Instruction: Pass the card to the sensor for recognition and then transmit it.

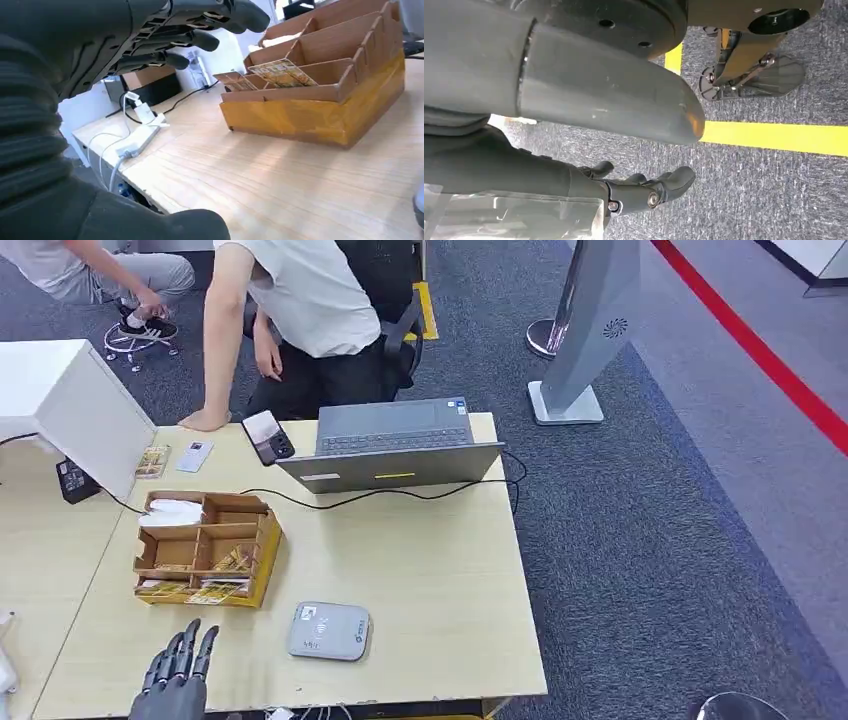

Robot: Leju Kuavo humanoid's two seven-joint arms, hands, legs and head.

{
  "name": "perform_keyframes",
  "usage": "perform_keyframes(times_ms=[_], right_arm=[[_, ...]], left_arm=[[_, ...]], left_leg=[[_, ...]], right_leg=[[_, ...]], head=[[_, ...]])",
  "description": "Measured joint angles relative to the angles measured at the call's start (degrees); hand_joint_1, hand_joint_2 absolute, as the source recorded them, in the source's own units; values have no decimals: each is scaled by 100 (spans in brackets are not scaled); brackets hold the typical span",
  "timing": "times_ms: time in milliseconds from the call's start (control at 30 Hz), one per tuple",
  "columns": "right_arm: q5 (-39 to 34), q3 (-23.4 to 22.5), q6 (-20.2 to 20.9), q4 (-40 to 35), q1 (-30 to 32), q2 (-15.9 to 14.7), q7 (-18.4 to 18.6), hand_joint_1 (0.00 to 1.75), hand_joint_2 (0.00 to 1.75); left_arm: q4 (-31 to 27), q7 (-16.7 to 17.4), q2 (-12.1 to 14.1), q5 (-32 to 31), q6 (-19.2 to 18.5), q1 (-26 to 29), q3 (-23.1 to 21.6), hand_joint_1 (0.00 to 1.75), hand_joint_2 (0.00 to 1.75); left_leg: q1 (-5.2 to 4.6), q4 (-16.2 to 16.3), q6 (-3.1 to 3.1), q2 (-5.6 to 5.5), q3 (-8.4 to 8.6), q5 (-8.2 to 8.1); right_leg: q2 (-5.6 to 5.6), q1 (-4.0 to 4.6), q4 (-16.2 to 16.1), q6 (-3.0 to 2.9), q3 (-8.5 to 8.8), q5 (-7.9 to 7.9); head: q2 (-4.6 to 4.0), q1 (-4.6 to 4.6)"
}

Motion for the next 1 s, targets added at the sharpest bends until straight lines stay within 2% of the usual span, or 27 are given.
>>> perform_keyframes(times_ms=[67, 167, 233, 333, 533, 733, 1000], right_arm=[[64, -33, 0, -7, 0, 2, 0, 0, 0], [155, -81, 0, -15, 0, 9, 0, 0, 0], [236, -137, -9, -17, 1, 26, 9, 0, 0], [319, -225, -18, -30, 4, 57, 17, 0, 0], [437, -365, -11, -61, 7, 98, 17, 0, 0], [538, -457, 2, -74, 8, 118, 18, 0, 0], [577, -500, 2, -96, 11, 144, 17, 0, 0]], left_arm=[[0, -51, -55, -53, 48, 0, 77, 0, 175], [0, -272, -280, -302, 309, -2, 344, 0, 175], [-15, -528, -543, -485, 513, -9, 637, 0, 175], [-57, -904, -904, -551, 621, -31, 1101, 0, 175], [-94, -1281, -1465, -566, 750, -65, 1817, 0, 175], [-92, -1559, -1799, -575, 809, -123, 2285, 0, 175], [-92, -1589, -1952, -577, 813, -134, 2453, 0, 175]], left_leg=[[0, 0, 0, 0, 0, 0], [0, 0, 0, 0, 0, 0], [0, 0, 0, 0, 0, 0], [-1, 1, 0, 0, 1, 0], [0, 0, 0, 0, 2, 0], [0, 0, 0, 0, 2, 0], [0, 1, 0, 0, 2, 0]], right_leg=[[0, 0, 0, 0, 0, 0], [0, 0, 0, 0, 0, 0], [0, 0, 0, 0, 0, 0], [0, 0, 0, 0, 0, 0], [0, 0, 0, 0, 0, 0], [0, 0, 0, 0, 1, 0], [0, 0, 0, 0, 1, 0]], head=[[0, 0], [0, 0], [0, 0], [0, 0], [0, 0], [0, 0], [0, 0]])
